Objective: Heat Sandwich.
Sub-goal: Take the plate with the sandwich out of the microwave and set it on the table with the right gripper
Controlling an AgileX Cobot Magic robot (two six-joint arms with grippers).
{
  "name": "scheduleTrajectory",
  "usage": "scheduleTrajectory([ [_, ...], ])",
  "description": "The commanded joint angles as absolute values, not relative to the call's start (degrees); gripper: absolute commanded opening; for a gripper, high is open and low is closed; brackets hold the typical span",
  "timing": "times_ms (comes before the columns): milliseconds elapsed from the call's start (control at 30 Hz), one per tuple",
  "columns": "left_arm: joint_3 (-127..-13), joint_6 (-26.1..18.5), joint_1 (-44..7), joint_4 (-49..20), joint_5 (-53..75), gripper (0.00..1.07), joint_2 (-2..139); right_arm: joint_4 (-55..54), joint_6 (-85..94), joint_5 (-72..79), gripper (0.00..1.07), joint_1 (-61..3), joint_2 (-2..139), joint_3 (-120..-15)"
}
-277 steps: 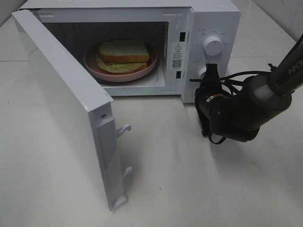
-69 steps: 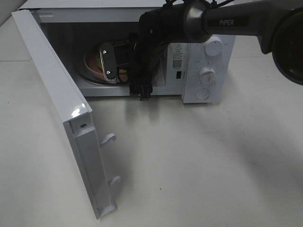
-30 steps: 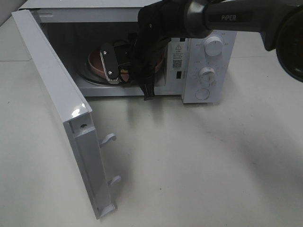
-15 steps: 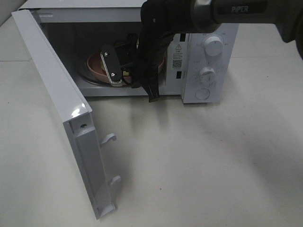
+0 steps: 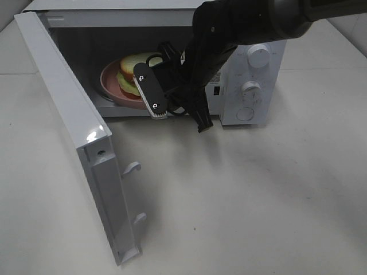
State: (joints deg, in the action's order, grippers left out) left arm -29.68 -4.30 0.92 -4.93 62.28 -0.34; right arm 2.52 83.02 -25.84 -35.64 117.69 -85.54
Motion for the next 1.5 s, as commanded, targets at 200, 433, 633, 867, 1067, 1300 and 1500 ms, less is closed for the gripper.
scheduleTrajectory([
  [200, -29.7, -4.1, 1.0, -5.3, 61.4, 1.0, -1.1, -0.5, 87.4, -23.5, 0.0, -36.2, 110.6, -78.6],
  [433, -29.7, -4.1, 1.0, -5.3, 61.4, 1.0, -1.1, -0.7, 87.9, -21.8, 0.0, -36.8, 105.9, -73.2],
  [633, -29.7, -4.1, 1.0, -5.3, 61.4, 1.0, -1.1, -0.7, 87.7, -21.0, 0.0, -36.8, 102.3, -69.3],
  [867, -29.7, -4.1, 1.0, -5.3, 61.4, 1.0, -1.1, -0.7, 87.3, -19.0, 0.0, -36.8, 97.3, -64.0],
  [1067, -29.7, -4.1, 1.0, -5.3, 61.4, 1.0, -1.1, -0.7, 87.1, -18.7, 0.0, -36.8, 93.6, -60.0],
  [1300, -29.7, -4.1, 1.0, -5.3, 61.4, 1.0, -1.1, -0.7, 86.4, -19.0, 0.0, -36.8, 89.1, -55.6],
  [1500, -29.7, -4.1, 1.0, -5.3, 61.4, 1.0, -1.1, -0.5, 86.3, -19.1, 0.0, -36.8, 85.2, -52.1],
])
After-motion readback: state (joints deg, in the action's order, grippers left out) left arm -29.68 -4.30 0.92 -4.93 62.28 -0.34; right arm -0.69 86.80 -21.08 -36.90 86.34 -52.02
